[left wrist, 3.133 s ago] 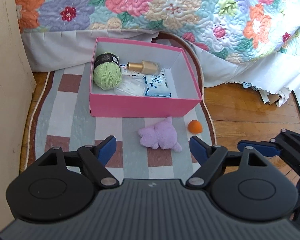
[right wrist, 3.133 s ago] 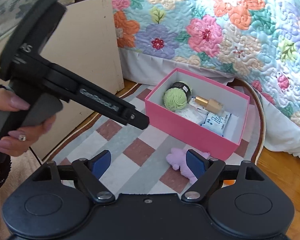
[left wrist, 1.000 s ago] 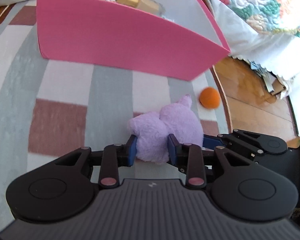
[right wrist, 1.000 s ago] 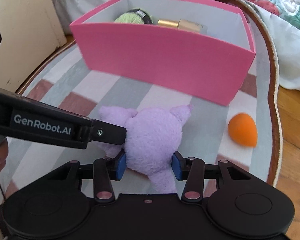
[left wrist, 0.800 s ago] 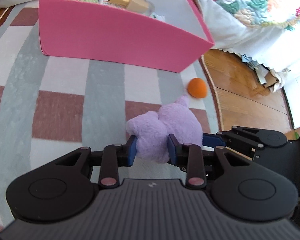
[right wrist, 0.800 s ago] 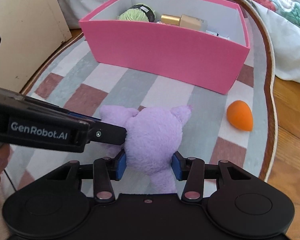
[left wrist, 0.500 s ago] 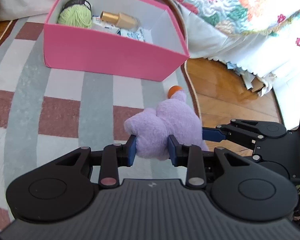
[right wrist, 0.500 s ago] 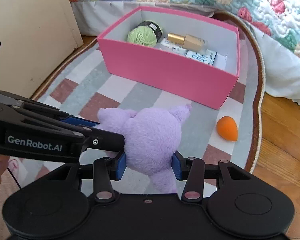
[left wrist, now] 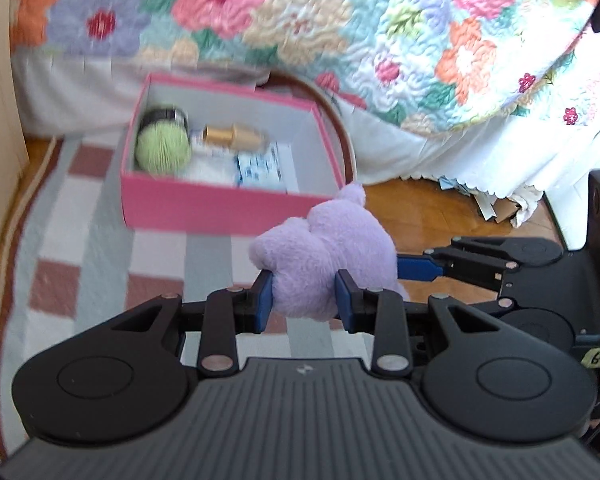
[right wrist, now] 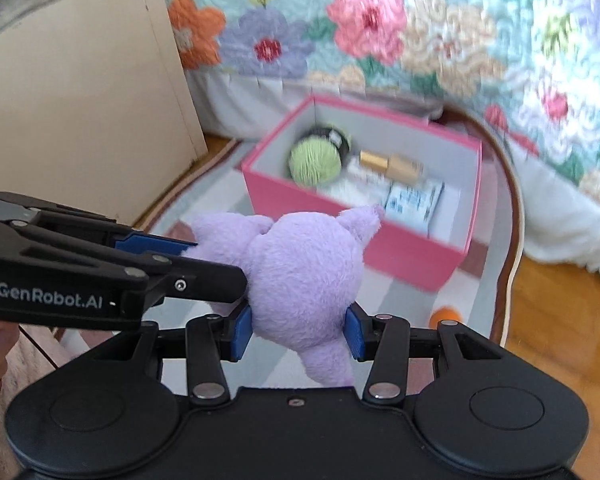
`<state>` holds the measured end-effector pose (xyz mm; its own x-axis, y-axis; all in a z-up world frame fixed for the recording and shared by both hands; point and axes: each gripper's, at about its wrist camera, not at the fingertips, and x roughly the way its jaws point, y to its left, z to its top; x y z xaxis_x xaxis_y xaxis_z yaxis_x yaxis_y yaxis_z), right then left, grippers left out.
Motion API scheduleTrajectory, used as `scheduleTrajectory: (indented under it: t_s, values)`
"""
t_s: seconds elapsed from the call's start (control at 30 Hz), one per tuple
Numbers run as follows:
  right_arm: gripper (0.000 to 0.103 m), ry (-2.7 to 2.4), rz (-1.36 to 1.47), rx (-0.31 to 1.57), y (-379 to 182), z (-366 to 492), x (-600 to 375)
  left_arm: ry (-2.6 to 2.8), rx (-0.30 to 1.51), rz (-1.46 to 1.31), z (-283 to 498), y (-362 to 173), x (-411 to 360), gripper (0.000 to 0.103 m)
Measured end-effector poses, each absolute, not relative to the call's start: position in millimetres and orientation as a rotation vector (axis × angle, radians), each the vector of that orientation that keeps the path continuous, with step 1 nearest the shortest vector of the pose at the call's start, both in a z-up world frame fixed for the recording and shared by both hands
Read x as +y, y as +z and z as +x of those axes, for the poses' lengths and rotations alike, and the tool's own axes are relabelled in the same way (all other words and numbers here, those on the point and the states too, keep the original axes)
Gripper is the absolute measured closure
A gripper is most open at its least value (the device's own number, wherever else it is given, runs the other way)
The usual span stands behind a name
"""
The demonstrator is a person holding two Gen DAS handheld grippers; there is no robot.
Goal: Organize objects
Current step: 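Lift the plush toy with the left tool and carry it over the pink box, then lower the plush toy into the pink box and open the left tool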
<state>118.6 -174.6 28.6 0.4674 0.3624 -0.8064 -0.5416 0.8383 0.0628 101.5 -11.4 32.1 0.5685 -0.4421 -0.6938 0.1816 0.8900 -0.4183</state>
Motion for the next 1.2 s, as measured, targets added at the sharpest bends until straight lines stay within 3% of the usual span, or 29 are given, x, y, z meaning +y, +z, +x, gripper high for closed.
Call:
scheduleTrajectory:
  t_s: [0.27,0.47,0.83,1.2]
  values:
    - [0.051,0.575,-0.343,0.775,69,145,-152,-0.336,0.828,-0.271,138,75,-5,0.073]
    - [0.051,0.574,-0.309,0.789,77,203,-150,-0.301,0.839,-0.263,199,78,-8,0.073]
    - [0.051,0.482,-0.197,1.012,-4,309,-155,-0.283,1.019,-0.327,310,-13,-21,0.073]
    - [0.051,0.423,-0.208,1.198,-75,345,-151,-0.296,1.135,-0.414,342,-85,-21,0.072]
